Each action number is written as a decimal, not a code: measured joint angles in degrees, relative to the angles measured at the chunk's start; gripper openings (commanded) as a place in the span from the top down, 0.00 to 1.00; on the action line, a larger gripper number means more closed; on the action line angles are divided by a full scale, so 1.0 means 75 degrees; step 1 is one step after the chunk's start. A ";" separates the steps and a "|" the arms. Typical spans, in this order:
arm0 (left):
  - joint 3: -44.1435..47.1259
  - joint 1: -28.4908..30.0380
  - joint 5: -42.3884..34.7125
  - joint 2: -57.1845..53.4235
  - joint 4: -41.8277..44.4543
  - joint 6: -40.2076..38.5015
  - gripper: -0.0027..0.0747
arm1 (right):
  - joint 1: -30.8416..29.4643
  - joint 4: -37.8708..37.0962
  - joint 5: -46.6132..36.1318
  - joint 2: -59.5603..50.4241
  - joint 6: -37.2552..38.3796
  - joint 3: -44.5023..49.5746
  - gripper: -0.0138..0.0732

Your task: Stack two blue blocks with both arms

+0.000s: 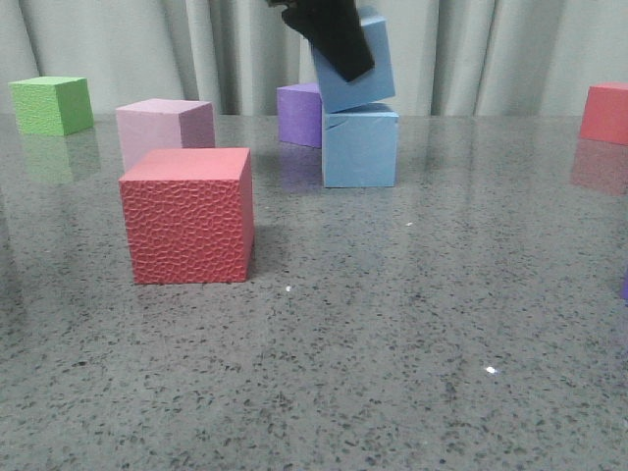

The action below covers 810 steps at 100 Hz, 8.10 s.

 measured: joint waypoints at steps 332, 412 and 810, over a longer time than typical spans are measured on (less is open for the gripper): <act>0.0065 0.2045 0.0071 -0.2949 0.0940 -0.5177 0.17 | 0.0000 0.0000 0.0006 0.0000 0.0000 0.0000 0.11; 0.6184 0.3077 -0.1824 -0.6783 0.1337 -0.5295 0.17 | 0.0000 0.0000 0.0018 0.0000 0.0000 0.0000 0.11; 1.2416 0.3247 -0.3653 -1.1700 0.1175 -0.6377 0.99 | 0.0000 0.0146 0.0039 -0.0211 0.0000 0.0124 0.92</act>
